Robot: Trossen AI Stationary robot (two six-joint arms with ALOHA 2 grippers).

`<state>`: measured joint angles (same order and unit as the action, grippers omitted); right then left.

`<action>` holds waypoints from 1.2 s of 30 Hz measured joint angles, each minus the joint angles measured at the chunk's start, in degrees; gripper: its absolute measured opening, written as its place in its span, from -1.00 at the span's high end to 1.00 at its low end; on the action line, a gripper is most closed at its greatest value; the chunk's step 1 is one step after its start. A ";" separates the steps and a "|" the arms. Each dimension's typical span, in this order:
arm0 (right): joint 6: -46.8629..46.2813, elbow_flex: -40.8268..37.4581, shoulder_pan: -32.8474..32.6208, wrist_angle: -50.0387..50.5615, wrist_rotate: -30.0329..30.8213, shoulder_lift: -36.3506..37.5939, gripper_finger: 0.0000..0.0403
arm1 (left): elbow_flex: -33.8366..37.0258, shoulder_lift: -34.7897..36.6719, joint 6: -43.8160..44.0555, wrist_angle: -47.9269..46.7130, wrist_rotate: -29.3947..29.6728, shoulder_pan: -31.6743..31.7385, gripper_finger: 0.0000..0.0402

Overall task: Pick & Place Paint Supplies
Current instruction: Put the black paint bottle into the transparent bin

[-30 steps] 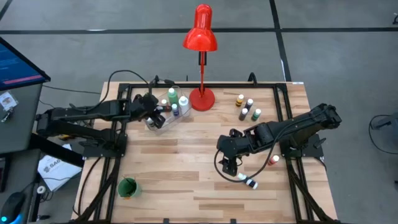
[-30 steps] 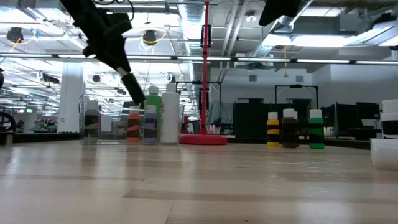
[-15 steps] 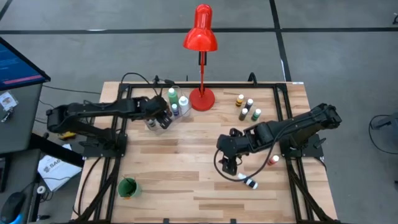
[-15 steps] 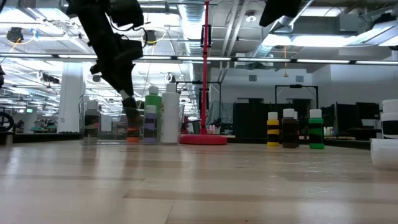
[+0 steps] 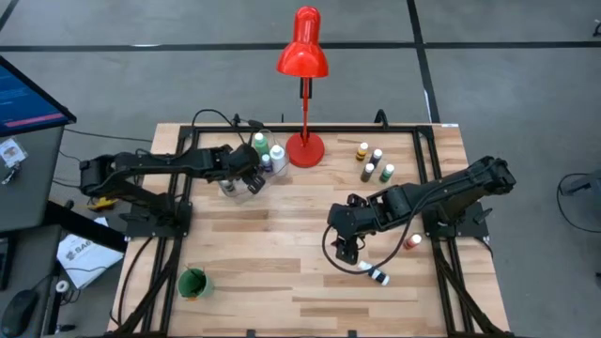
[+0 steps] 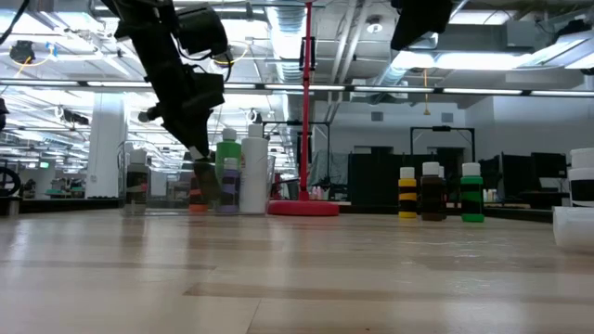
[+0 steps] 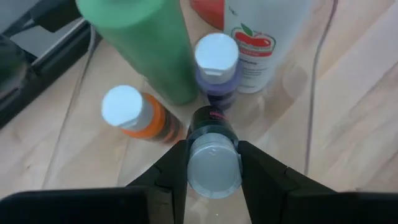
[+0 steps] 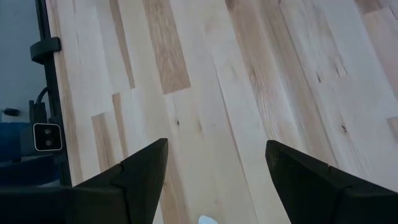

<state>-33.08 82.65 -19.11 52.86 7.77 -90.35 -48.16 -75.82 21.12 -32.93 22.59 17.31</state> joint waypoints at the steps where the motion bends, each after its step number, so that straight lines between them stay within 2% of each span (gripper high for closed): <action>1: 0.00 0.00 0.00 0.00 0.00 0.00 -0.32 | 0.00 -0.16 -0.06 0.21 0.09 0.27 0.47; 18: 0.00 -0.02 0.00 -0.17 -0.15 0.00 -0.32 | 0.02 -0.63 -3.12 0.37 -2.07 3.47 0.47; 26: 0.00 -0.02 0.00 -0.22 -0.13 0.00 -0.32 | 0.02 3.68 -2.44 -9.63 -3.15 3.41 0.47; 32: 0.02 -0.02 0.39 -2.14 -0.13 0.00 -0.32 | 0.02 6.21 -3.69 -10.77 -1.79 5.82 0.47; 36: 0.02 -0.02 0.50 -2.53 -0.11 0.00 -0.32 | 0.02 4.96 -6.12 -11.04 -4.32 8.95 0.47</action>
<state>-33.06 82.63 -18.61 50.33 7.66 -90.35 -48.14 -70.86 15.00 -43.97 18.28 26.25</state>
